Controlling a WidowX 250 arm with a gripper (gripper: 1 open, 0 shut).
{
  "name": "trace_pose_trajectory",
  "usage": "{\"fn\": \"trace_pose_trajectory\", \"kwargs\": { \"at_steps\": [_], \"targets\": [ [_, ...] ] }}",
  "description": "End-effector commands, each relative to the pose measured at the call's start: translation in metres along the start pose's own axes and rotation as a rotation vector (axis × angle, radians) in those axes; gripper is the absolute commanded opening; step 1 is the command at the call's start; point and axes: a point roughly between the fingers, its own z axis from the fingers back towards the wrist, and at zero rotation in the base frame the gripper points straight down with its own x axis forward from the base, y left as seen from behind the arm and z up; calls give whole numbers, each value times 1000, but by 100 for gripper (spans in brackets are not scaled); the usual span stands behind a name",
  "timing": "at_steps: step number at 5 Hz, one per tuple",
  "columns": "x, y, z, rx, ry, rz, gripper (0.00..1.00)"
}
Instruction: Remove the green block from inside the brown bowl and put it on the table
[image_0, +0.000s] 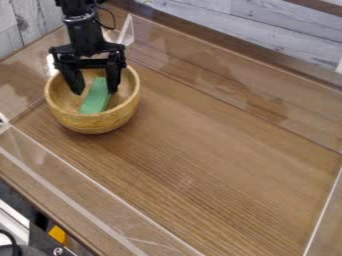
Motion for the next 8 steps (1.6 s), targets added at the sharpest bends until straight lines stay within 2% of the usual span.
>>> {"fn": "trace_pose_trajectory", "kwargs": {
  "at_steps": [1, 2, 4, 8],
  "targets": [
    [3, -2, 5, 8, -33, -6, 100],
    [4, -3, 1, 11, -34, -1, 0],
    [2, -6, 19, -16, -51, -5, 0],
    [-1, -8, 41, -46, -48, 4, 0]
  ]
}}
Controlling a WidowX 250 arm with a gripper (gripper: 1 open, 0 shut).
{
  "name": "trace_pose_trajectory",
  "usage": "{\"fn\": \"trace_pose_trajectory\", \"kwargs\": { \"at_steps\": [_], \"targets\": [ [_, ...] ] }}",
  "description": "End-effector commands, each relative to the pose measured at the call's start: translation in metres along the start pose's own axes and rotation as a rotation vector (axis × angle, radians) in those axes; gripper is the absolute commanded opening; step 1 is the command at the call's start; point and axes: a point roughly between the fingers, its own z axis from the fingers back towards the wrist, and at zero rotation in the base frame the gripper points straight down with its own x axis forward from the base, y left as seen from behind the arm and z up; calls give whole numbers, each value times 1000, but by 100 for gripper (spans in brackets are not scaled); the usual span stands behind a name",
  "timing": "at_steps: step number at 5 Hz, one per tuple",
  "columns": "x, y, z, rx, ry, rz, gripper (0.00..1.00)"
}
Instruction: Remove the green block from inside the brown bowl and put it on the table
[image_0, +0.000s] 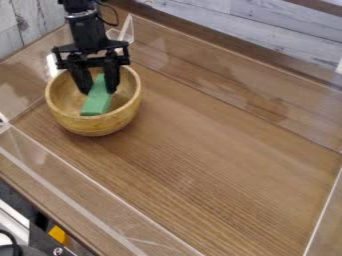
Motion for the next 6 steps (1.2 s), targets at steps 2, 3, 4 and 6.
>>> {"fn": "trace_pose_trajectory", "kwargs": {
  "at_steps": [2, 3, 4, 6],
  "targets": [
    [3, -3, 42, -14, -96, -4, 0],
    [2, -4, 46, -18, -97, -4, 0],
    [1, -5, 50, -21, -98, -4, 0],
    [0, -6, 54, -26, -102, -2, 0]
  ]
}}
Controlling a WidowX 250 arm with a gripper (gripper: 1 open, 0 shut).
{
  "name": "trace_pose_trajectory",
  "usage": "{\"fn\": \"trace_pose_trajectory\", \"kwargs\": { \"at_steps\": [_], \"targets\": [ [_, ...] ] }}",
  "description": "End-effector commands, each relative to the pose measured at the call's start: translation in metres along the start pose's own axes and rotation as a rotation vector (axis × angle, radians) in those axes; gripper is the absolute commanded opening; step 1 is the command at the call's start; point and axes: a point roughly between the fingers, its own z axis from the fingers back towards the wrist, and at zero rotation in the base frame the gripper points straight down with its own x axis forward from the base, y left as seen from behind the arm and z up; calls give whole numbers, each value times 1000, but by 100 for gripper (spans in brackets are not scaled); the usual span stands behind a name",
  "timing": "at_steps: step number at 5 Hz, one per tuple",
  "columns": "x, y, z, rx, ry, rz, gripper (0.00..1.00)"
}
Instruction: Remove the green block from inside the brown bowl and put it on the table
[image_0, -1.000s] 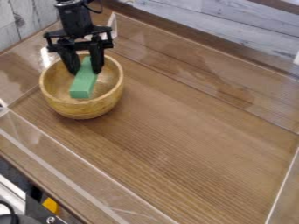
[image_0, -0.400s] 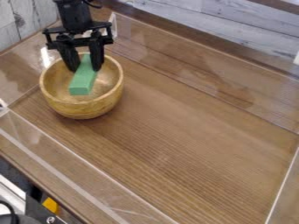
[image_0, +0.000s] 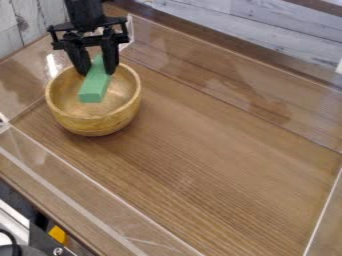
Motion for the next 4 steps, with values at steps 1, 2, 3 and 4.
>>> {"fn": "trace_pose_trajectory", "kwargs": {
  "at_steps": [1, 2, 3, 4],
  "targets": [
    [4, -2, 31, -1, -101, -3, 0],
    [3, -3, 33, -3, -103, -3, 0],
    [3, -4, 35, -5, -105, -2, 0],
    [-8, -17, 29, 2, -96, -45, 0]
  ]
}}
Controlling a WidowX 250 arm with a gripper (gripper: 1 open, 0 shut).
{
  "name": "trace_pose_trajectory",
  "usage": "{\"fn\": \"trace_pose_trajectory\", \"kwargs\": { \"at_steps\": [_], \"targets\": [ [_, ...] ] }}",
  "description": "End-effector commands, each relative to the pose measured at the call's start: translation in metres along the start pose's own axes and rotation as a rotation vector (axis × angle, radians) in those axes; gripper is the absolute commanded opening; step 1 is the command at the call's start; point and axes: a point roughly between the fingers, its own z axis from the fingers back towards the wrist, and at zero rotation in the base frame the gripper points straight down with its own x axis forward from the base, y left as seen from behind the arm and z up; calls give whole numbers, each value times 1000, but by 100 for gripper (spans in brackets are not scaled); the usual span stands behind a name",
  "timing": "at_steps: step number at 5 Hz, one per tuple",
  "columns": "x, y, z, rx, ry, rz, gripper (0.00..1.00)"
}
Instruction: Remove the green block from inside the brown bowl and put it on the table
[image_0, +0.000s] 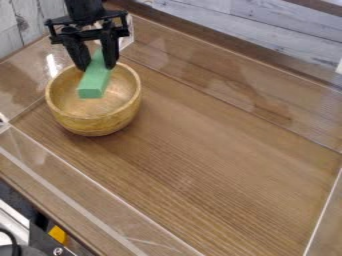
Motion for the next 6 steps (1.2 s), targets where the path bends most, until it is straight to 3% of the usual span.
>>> {"fn": "trace_pose_trajectory", "kwargs": {
  "at_steps": [1, 3, 6],
  "targets": [
    [-11, -17, 7, 17, -53, -66, 0],
    [-30, -54, -16, 38, -47, -178, 0],
    [-34, -82, -59, 62, -47, -260, 0]
  ]
}}
